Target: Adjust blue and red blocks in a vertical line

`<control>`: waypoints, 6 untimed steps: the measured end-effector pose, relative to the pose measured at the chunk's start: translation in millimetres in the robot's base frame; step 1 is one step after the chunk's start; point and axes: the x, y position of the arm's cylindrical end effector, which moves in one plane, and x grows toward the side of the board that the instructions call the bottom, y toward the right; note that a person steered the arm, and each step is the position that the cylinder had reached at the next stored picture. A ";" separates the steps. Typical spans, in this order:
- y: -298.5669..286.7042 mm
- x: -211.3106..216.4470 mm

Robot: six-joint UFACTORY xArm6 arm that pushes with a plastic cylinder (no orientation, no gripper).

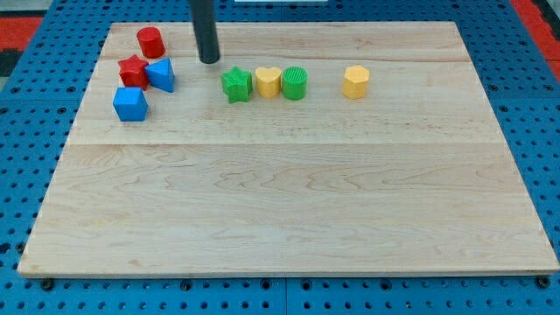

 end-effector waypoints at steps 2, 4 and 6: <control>-75.7 -0.2; -60.6 60.8; -44.3 45.2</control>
